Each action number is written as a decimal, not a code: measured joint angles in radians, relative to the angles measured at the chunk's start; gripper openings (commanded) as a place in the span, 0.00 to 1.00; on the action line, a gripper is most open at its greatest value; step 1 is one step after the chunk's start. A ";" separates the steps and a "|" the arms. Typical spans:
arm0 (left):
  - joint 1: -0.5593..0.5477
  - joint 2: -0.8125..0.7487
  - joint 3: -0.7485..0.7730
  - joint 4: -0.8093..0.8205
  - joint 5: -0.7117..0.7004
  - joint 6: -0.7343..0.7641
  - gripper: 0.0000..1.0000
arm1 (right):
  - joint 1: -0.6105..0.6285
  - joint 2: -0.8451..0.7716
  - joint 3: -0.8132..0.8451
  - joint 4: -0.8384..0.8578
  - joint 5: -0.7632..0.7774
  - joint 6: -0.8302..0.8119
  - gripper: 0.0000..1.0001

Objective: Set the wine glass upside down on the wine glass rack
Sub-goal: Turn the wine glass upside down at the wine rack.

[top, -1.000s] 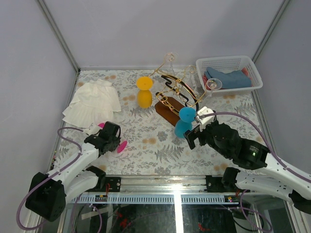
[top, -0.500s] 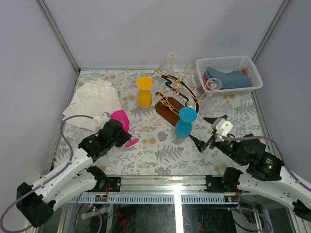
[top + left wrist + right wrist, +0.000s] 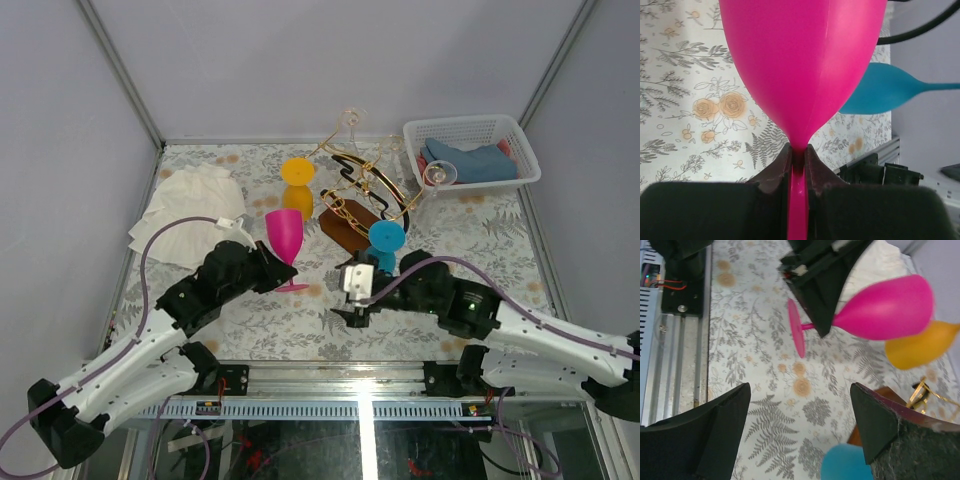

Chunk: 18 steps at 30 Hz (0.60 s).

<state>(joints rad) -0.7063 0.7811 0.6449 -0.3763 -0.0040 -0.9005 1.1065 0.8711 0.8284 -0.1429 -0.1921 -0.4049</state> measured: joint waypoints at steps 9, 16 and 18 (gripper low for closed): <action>0.000 -0.071 0.000 0.026 0.081 0.044 0.00 | 0.137 0.221 0.000 0.175 0.076 -0.047 0.71; 0.000 -0.100 -0.002 0.034 0.123 0.043 0.00 | 0.145 0.304 0.000 0.261 0.098 -0.029 0.48; 0.000 -0.105 -0.002 0.034 0.129 0.044 0.00 | 0.147 0.324 0.000 0.271 0.104 -0.021 0.43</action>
<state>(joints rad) -0.7063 0.6762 0.6426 -0.3420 0.1249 -0.8566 1.2537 1.1954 0.8284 0.1280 -0.0883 -0.4259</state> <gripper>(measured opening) 0.064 0.495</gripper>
